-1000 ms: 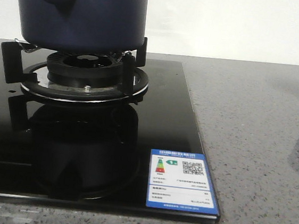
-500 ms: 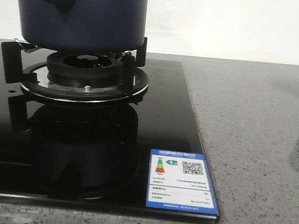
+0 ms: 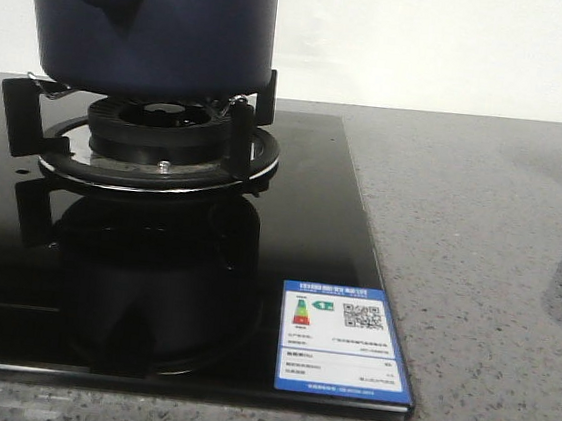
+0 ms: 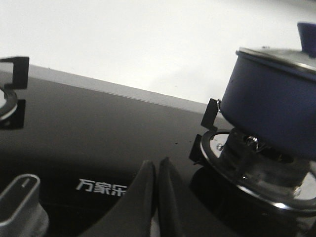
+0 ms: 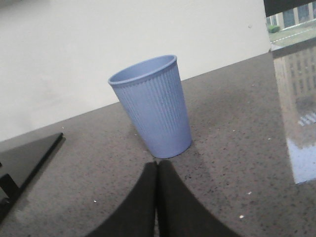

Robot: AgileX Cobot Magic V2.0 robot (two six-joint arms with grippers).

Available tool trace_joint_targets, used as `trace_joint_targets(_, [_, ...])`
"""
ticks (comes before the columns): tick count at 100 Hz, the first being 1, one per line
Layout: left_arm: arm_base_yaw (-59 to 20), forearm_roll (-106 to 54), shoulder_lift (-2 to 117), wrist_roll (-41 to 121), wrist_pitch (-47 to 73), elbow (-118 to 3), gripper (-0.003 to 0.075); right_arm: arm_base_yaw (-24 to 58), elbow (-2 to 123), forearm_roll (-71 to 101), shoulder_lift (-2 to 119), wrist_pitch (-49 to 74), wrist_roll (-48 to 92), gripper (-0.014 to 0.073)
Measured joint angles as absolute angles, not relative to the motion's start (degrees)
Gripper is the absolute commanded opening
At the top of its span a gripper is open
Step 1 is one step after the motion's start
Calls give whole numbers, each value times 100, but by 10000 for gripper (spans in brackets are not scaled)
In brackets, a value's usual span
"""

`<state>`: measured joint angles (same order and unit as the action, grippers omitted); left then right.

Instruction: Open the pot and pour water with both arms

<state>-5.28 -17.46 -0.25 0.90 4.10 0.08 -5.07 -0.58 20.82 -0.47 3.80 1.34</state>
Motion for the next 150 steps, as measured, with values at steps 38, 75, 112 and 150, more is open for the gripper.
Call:
trace_joint_targets(38, [-528, -3374, -25, 90, 35, -15, -19, -507, -36, 2931, -47, 716, 134, -53])
trace_joint_targets(75, [-528, -2329, 1063, 608, 1423, -1648, -19, -507, 1643, 2205, 1361, 2167, 569, -54])
trace_joint_targets(112, [-1472, -2230, 2980, 1596, 2097, -3122, -8, 406, 3004, 2139, 3092, 2687, 1890, -55])
trace_joint_targets(150, [-2615, -2326, 3705, 1677, 1305, -3310, 495, 530, 3034, 2235, 3148, 2730, 1984, 445])
